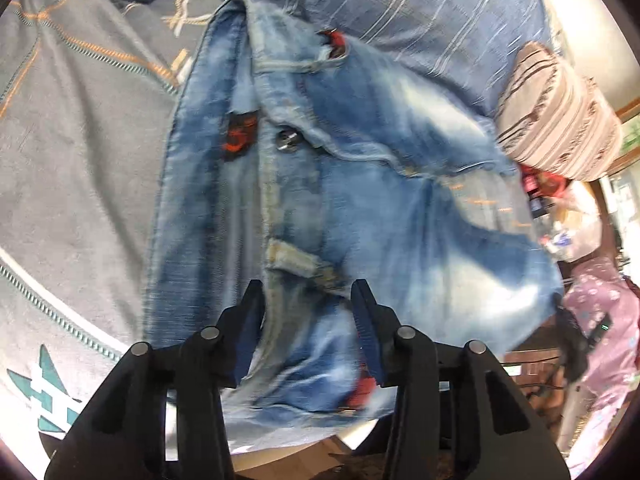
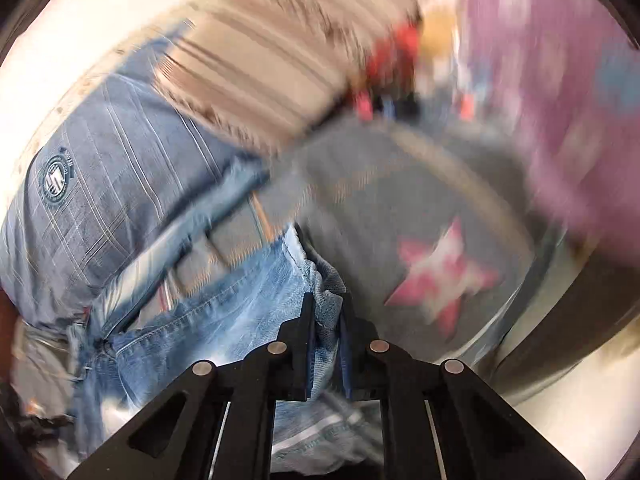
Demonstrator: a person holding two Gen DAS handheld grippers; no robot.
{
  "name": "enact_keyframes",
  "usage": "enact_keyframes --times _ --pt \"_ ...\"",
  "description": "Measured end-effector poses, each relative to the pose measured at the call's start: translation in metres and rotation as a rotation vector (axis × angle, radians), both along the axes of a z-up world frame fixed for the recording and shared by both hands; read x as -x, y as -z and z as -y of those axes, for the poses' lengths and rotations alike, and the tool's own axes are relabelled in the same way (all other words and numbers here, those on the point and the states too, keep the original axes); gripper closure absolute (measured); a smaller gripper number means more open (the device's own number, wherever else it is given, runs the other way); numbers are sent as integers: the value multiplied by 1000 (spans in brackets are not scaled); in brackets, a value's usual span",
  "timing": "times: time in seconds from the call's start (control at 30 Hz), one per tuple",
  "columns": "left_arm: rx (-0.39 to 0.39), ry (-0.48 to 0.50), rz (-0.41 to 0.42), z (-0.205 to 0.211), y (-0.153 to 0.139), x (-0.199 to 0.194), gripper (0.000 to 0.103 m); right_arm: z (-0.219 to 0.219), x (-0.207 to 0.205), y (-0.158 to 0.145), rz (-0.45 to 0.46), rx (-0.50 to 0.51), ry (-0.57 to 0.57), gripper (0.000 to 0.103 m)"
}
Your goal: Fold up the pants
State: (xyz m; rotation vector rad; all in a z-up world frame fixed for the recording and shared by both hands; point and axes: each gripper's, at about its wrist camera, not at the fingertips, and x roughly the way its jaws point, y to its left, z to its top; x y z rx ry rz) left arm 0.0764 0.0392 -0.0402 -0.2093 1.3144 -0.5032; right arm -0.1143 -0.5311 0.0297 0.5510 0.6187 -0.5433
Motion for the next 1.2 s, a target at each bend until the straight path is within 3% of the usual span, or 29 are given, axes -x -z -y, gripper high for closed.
enact_keyframes --times 0.07,0.2,0.33,0.43,0.5,0.57,0.67,0.77,0.93,1.1,1.2 --pt "-13 -7 -42 -1 15 -1 64 0 6 3 -52 25 22 94" --pt "3 -15 -42 -5 20 1 65 8 3 57 -228 -51 49 93" --pt "-10 18 -24 -14 11 9 65 10 3 63 -295 -59 80 80" --pt "7 26 45 -26 -12 11 65 9 12 33 -257 -4 116 79" --pt "13 20 90 -27 -29 2 62 8 14 10 -186 31 100 70" --pt "17 2 129 -24 -46 -16 49 4 1 -13 -102 44 33 50" --pt "24 -50 133 -14 -56 -57 43 4 -44 -34 -4 -2 -108 45" --pt "44 -106 66 -6 -52 -100 43 14 -103 -44 50 -86 -200 45" --pt "40 -217 -14 7 -44 -152 43 35 -227 -48 7 -110 -285 45" --pt "64 -308 -61 2 -34 -186 42 26 -320 -32 -114 65 -324 45" --pt "77 -364 -102 -1 -21 -203 39 9 -366 -11 -242 245 -348 45"
